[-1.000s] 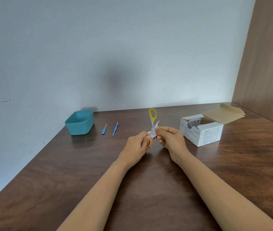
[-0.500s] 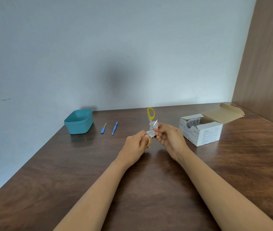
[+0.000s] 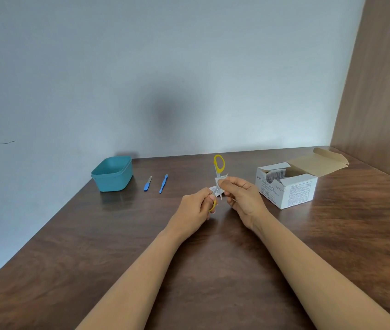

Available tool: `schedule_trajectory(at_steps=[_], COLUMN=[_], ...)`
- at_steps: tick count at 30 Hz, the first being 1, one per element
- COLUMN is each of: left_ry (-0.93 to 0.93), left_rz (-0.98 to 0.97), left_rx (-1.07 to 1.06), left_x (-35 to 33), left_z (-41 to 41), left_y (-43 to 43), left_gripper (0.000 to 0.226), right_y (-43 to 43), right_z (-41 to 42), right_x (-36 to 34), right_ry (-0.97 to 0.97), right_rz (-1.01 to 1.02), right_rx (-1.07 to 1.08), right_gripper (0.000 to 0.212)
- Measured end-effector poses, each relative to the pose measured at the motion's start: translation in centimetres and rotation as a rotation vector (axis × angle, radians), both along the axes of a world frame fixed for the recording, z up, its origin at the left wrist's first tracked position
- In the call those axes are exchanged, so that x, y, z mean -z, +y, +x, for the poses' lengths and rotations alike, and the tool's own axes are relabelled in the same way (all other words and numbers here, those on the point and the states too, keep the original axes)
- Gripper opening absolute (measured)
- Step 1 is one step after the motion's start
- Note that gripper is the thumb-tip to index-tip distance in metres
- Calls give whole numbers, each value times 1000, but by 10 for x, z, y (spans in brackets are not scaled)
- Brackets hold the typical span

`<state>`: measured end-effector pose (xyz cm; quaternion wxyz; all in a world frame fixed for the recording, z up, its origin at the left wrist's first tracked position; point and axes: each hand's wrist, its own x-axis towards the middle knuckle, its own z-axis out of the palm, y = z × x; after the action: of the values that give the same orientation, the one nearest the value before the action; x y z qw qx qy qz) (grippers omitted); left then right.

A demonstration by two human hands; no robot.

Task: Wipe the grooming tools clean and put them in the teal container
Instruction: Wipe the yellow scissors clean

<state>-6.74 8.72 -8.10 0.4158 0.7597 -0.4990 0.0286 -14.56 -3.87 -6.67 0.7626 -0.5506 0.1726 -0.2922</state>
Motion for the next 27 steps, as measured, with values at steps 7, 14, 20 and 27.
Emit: schedule_trajectory(at_steps=[7,14,20,27], left_ry=[-17,-42,-45,-45], left_rz=[3,-10,0,14], left_rx=[22,28,19,33], left_x=[-1,-2,-2,-1], left_z=[-1,-4,-3,-5], left_y=[-1,-5,-6,-5], left_gripper=[29,26,26,25], right_y=[9,11,13,9], right_z=[-1,0,-4,-3], right_x=[-1,0,-6,-4], right_ry=[-54,-51,-69,-61], right_rz=[-162,-170,-44,86], right_rx=[68,204,166,171], right_gripper=[31,29,15,17])
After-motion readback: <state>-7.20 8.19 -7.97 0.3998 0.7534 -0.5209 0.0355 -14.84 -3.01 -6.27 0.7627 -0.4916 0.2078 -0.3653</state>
